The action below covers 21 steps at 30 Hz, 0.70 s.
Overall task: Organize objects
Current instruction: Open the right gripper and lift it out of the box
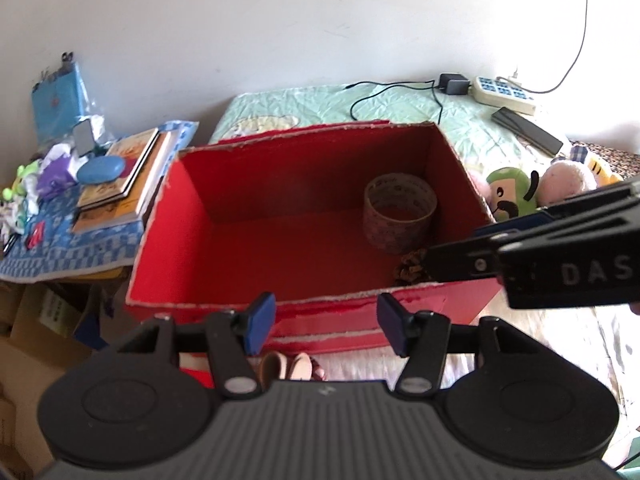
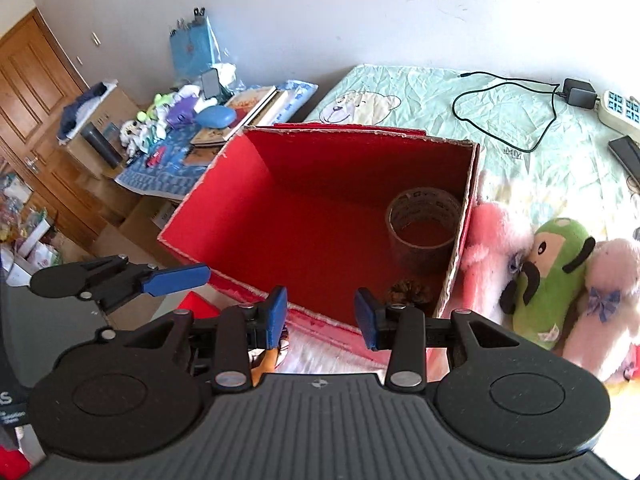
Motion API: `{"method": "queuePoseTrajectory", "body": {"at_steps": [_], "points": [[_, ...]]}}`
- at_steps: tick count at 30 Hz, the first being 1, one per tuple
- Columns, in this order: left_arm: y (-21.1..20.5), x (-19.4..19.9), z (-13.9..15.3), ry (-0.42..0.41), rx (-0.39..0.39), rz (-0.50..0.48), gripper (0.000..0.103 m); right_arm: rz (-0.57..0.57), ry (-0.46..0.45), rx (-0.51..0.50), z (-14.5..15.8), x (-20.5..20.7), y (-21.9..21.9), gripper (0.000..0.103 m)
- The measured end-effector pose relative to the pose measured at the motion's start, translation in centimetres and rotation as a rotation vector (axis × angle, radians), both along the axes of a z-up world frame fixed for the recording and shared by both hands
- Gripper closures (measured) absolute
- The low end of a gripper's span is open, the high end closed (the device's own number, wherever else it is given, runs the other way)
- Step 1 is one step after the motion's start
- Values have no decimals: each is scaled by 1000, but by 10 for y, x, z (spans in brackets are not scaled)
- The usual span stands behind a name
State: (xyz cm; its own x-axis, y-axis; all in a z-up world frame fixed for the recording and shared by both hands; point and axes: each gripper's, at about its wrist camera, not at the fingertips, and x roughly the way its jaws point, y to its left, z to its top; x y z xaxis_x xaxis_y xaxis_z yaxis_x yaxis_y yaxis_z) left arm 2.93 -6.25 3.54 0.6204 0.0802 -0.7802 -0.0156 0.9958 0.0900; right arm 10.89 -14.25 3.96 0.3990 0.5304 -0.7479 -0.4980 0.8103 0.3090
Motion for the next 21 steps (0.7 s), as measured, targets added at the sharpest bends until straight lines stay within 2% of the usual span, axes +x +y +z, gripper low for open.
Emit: {"method": "queuePoseTrajectory", "body": {"at_steps": [11, 15, 21], "points": [[-3, -10, -17, 76, 36, 80, 42, -20, 42, 115, -10, -21, -19, 62], [-4, -14, -21, 90, 46, 99, 42, 7, 75, 153, -16, -26, -22, 62], [0, -17, -30, 123, 58, 128, 39, 30, 87, 145, -28, -35, -15, 62]]}}
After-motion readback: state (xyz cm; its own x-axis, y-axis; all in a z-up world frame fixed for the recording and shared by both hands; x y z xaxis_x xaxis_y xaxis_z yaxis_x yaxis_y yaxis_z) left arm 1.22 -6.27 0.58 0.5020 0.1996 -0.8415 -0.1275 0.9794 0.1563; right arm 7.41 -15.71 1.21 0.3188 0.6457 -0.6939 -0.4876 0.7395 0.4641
